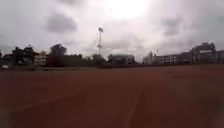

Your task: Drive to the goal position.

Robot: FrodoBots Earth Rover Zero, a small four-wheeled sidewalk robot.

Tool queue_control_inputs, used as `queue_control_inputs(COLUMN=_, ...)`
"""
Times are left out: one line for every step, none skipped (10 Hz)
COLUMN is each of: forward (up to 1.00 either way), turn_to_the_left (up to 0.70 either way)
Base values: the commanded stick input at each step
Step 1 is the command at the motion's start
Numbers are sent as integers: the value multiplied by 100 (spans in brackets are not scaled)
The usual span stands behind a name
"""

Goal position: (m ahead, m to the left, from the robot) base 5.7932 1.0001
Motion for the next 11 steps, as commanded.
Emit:
queue_control_inputs(forward=50, turn_to_the_left=0)
queue_control_inputs(forward=50, turn_to_the_left=0)
queue_control_inputs(forward=50, turn_to_the_left=0)
queue_control_inputs(forward=50, turn_to_the_left=0)
queue_control_inputs(forward=50, turn_to_the_left=0)
queue_control_inputs(forward=50, turn_to_the_left=0)
queue_control_inputs(forward=50, turn_to_the_left=0)
queue_control_inputs(forward=50, turn_to_the_left=0)
queue_control_inputs(forward=50, turn_to_the_left=0)
queue_control_inputs(forward=50, turn_to_the_left=0)
queue_control_inputs(forward=50, turn_to_the_left=0)
